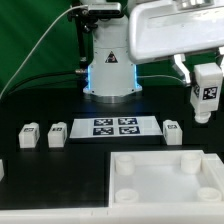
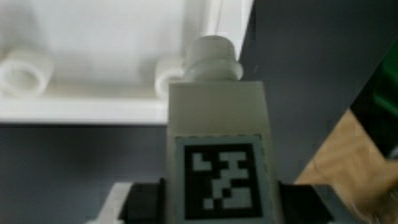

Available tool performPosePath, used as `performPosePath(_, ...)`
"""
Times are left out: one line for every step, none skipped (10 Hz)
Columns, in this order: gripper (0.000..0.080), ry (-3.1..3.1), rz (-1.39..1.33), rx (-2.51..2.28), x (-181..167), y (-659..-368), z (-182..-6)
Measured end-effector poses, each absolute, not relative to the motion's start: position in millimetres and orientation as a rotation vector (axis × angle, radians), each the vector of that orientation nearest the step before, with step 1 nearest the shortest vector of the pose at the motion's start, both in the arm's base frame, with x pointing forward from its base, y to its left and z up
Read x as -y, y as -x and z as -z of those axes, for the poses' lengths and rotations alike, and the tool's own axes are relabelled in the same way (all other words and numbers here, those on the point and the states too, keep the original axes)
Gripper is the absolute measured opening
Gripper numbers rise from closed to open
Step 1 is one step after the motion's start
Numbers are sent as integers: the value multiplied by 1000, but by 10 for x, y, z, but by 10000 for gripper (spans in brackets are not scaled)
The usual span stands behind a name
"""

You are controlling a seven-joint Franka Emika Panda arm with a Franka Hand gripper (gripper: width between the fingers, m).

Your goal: Assemble one leg

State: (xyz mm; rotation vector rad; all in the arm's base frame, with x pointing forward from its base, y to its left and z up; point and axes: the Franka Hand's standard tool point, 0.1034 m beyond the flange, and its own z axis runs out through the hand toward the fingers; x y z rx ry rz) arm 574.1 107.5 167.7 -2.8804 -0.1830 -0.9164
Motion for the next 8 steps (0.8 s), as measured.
performPosePath(291,2826,1067,176,-1055,-5907,-1720)
performPosePath(291,2808,1103,172,-1108,-5963,-1633)
performPosePath(291,2823,1067,171,-1162,-5893,-1448)
performPosePath(291,2861,956,178,-1150,-5819,-1305)
performPosePath(291,2872,923,179,-1145,-5820,-1313)
performPosePath(291,2872,922,180,-1148,-5816,-1305)
performPosePath(291,2876,911,186,-1144,-5813,-1265)
performPosePath(291,2875,912,199,-1154,-5880,-1198)
